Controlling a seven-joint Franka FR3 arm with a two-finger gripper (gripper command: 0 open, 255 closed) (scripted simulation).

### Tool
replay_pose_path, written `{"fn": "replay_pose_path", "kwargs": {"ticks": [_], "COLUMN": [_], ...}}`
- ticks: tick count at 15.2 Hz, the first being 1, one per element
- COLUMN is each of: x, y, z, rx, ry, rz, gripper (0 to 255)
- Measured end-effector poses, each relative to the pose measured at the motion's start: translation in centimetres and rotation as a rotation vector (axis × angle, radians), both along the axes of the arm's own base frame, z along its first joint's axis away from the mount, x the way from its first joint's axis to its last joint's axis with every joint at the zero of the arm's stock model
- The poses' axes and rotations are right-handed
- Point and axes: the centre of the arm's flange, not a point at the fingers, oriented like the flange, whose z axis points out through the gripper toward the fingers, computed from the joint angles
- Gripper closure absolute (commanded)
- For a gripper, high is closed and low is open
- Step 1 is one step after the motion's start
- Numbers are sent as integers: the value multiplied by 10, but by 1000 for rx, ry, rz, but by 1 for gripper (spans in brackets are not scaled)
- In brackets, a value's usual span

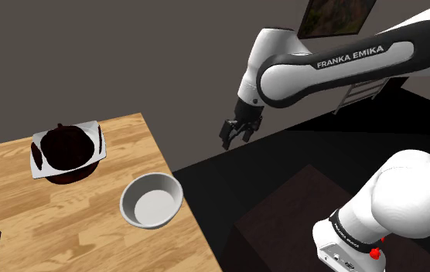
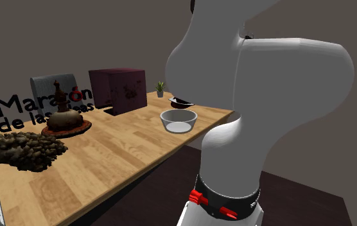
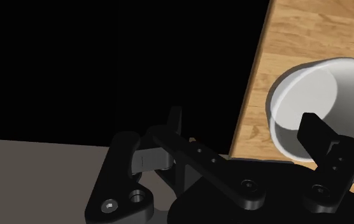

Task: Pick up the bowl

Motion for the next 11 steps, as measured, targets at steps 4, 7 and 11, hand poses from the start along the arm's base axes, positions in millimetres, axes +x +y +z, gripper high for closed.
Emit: {"fn": "replay_pose_path", "kwargs": {"ticks": [4,7,11], "x": [17,30,50], "y": [24,46,73], "z": [-39,-71,-109], "rx": [21,38,60], "ry": [-3,-6,-9], "rz": [-12,-20,-32], "gripper": [0,0,0]}}
